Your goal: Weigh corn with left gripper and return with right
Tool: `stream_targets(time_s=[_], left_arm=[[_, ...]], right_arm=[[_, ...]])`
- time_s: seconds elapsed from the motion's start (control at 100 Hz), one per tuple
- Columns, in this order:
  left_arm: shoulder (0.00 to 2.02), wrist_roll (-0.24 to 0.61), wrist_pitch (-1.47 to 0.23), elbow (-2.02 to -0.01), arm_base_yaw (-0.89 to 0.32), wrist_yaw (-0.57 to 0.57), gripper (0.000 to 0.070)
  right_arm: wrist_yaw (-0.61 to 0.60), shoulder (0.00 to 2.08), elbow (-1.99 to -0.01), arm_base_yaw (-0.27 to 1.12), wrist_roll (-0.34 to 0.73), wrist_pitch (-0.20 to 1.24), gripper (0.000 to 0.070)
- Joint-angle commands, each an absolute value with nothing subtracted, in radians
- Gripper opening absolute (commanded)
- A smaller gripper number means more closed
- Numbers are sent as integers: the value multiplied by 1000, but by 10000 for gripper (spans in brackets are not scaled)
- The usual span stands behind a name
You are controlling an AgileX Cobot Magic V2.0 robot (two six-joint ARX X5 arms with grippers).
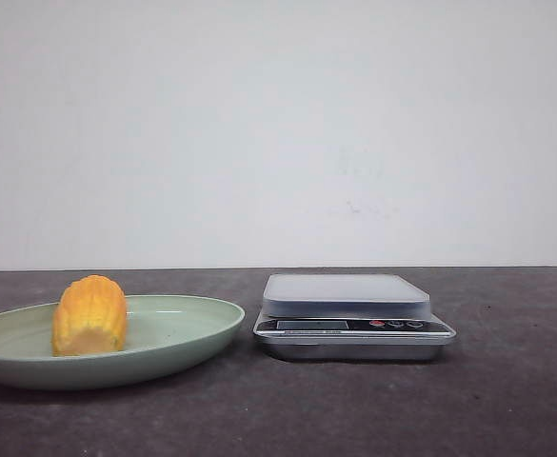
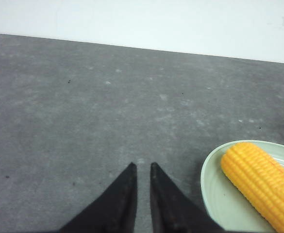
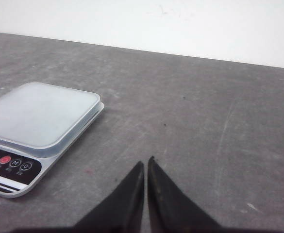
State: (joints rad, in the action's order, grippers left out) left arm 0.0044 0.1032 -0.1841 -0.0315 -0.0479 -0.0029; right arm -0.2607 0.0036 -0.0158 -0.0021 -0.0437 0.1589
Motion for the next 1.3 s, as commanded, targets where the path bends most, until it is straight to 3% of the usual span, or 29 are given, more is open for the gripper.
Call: stream_targets(time_s=[0.0, 1.289], left_arm=[[3, 94, -188, -14, -46, -1, 16], [3, 94, -188, -14, -46, -1, 16]], right_arm=[[-262, 4, -14, -4, -33, 157, 6], [-262, 4, -14, -4, -33, 157, 6]])
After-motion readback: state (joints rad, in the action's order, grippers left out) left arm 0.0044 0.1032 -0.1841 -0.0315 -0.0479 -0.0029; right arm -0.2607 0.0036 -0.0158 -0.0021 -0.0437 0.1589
